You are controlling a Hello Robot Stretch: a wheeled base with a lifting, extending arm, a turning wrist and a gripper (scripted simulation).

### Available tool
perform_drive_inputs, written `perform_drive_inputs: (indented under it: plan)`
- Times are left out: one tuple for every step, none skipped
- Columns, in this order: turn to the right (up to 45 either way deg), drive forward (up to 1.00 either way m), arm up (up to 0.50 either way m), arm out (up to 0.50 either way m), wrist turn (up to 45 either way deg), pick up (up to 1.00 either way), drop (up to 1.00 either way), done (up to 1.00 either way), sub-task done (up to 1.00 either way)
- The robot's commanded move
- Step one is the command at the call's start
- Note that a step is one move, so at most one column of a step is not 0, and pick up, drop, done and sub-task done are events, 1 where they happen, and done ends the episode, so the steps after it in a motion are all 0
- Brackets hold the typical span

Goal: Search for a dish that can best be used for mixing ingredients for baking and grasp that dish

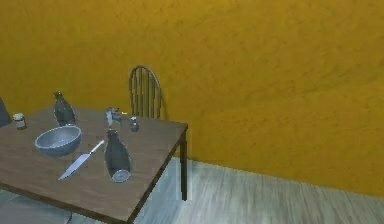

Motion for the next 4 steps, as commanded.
perform_drive_inputs:
  plan:
    - [3.0, 0.00, 0.00, 0.00, 0.0, 0.00, 0.00, 0.00, 0.00]
    - [0.0, 0.70, 0.00, 0.00, 0.0, 0.00, 0.00, 0.00, 0.00]
    - [-45.0, 0.00, 0.00, 0.00, 0.0, 0.00, 0.00, 0.00, 0.00]
    - [-45.0, 0.00, 0.00, 0.00, 0.0, 0.00, 0.00, 0.00, 0.00]
